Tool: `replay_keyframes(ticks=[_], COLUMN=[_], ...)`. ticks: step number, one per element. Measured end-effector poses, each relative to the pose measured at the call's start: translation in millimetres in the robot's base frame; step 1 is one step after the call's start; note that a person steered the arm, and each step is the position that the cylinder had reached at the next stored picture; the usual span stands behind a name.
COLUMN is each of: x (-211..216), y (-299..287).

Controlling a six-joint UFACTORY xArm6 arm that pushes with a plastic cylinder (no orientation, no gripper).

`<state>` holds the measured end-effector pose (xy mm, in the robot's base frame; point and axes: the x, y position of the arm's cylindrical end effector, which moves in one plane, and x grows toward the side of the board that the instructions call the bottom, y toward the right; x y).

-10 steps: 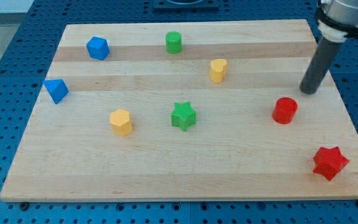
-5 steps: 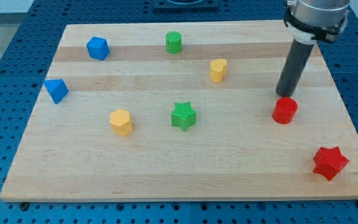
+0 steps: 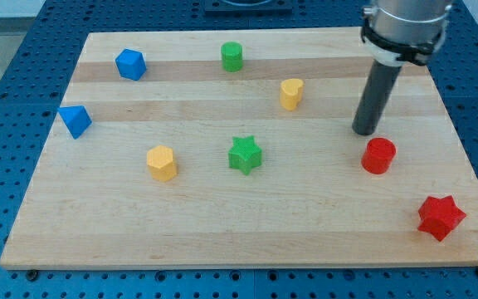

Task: Place the red circle to the left of the red star

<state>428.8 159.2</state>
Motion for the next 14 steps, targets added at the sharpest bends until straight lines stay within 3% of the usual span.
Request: replay_keyframes(ticks=[7, 12, 14], x=[93, 114, 120], y=[31, 38, -13])
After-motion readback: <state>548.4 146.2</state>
